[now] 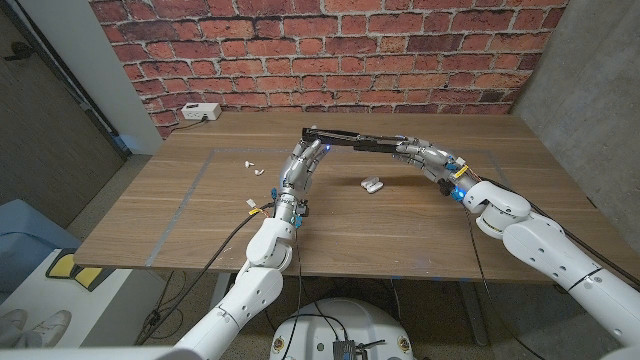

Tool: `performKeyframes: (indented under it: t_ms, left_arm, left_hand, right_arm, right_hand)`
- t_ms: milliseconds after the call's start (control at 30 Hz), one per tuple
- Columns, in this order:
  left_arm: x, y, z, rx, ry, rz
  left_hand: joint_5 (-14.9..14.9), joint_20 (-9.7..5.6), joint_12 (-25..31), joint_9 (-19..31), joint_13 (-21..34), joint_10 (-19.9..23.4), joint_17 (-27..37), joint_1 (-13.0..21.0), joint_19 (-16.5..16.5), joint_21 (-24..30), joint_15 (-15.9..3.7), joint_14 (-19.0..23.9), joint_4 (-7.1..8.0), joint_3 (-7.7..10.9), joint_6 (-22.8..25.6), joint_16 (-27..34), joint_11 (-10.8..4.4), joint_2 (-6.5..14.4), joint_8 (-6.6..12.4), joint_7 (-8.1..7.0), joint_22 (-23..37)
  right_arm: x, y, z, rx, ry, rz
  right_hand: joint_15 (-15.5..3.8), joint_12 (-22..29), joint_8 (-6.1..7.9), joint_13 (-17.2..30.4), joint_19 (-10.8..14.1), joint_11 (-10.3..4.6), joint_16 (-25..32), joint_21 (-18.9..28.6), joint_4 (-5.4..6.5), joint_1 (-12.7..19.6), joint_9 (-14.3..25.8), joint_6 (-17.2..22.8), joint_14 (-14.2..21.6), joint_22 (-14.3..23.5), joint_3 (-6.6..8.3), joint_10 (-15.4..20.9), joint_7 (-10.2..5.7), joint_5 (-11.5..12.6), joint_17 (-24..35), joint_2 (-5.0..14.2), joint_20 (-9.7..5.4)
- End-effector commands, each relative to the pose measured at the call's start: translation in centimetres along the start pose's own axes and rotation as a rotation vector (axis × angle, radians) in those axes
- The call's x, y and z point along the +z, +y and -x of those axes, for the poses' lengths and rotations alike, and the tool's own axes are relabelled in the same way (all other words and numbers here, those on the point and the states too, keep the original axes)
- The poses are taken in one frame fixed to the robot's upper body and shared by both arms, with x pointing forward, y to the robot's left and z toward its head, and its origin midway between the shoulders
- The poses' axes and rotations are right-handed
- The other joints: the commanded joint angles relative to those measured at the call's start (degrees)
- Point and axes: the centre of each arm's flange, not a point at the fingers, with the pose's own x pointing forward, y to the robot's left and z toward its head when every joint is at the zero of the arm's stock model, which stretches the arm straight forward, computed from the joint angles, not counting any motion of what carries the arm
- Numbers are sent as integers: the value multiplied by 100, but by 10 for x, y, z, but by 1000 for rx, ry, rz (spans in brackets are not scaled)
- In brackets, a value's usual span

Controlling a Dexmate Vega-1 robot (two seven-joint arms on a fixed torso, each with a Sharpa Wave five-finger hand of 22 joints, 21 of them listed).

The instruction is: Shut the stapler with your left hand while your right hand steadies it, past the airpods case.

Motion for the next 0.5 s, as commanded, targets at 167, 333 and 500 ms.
performKeyframes:
  t_ms: [167, 333, 500]
  left_arm:
    - [-2, 4, 4, 33, 6, 24]
    - [1, 4, 4, 41, 3, 26]
    - [3, 3, 4, 51, -3, 5]
  left_hand:
    - [32, -87, 32, 107, 29, 91, 7, -67, 56, 2, -619, 70, 54, 109, 1358, 34, -23, 36, 465, 133, 13]
    - [65, -109, 34, 304, 79, 198, 45, -161, 57, 6, -704, 120, 216, 188, 1139, 67, -33, 117, 510, 124, 16]
    - [157, -237, 330, 855, 352, 1049, 96, -238, 140, 54, -908, 484, 474, 450, 985, 217, -73, 76, 876, 29, 15]
  right_arm:
    - [-4, 0, -2, 1, 18, 4]
    - [-5, 0, -2, 2, 20, 8]
    - [-5, 0, -2, -3, 22, 16]
  right_hand:
    - [-932, 478, 5, 72, -41, -524, -22, 33, 20, 36, 40, 102, 2, 10, -10, 506, 57, 31, 28, 73, -17]
    - [-914, 483, -5, 84, -72, -524, -38, 27, 15, 48, 52, 78, -42, 9, -16, 483, 67, 38, 50, 78, -20]
    - [-898, 493, -7, 102, -100, -513, -44, 22, 17, 54, 70, 67, -77, 9, -27, 468, 69, 41, 76, 85, -5]
